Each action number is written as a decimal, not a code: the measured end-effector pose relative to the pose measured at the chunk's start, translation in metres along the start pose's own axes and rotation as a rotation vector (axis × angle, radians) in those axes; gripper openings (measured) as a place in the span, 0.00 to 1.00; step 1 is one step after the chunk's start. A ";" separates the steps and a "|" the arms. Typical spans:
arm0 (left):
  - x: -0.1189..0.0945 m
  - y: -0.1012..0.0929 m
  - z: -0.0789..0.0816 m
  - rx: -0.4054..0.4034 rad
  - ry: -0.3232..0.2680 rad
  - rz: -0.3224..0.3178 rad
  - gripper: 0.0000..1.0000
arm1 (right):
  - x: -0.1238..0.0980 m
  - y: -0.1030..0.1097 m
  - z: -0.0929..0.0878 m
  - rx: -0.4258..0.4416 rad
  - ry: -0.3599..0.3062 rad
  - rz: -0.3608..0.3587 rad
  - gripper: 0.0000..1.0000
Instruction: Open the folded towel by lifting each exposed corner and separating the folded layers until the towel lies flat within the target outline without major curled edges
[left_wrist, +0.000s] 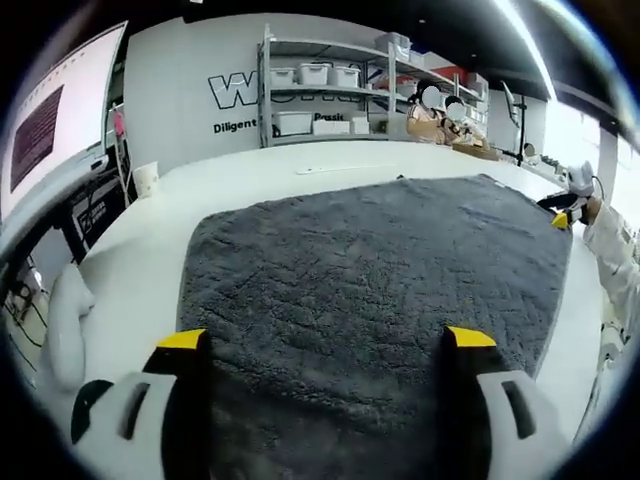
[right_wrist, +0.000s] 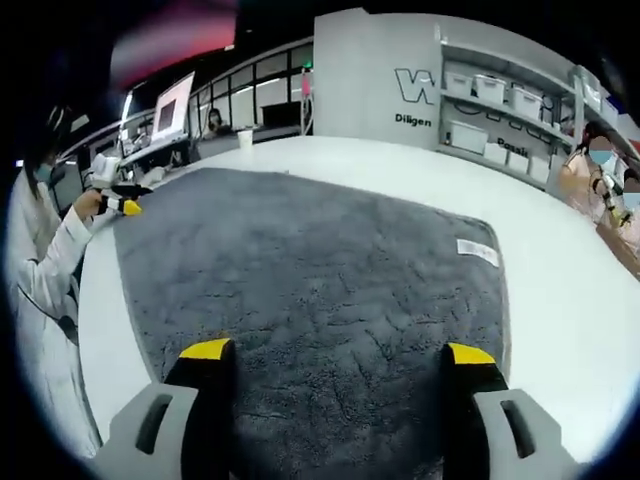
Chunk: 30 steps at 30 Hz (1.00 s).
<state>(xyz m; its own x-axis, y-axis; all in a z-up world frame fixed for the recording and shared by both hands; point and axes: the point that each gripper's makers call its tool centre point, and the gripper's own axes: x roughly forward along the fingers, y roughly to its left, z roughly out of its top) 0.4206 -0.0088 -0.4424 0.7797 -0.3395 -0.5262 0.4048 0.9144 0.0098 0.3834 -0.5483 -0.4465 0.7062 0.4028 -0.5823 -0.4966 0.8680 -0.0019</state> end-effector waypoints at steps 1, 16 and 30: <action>0.000 0.000 0.000 0.000 0.002 -0.001 0.95 | 0.000 0.001 0.000 -0.003 0.000 0.004 0.84; -0.005 0.000 -0.004 0.000 0.004 -0.003 0.95 | -0.007 0.003 -0.006 -0.003 -0.001 0.012 0.89; -0.006 0.001 -0.004 0.007 0.018 -0.015 0.94 | -0.007 0.007 -0.005 0.009 -0.013 0.028 0.94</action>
<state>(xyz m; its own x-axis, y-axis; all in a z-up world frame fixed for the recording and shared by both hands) 0.4150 -0.0047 -0.4428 0.7645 -0.3493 -0.5418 0.4199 0.9075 0.0074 0.3726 -0.5469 -0.4466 0.6987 0.4303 -0.5715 -0.5116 0.8589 0.0212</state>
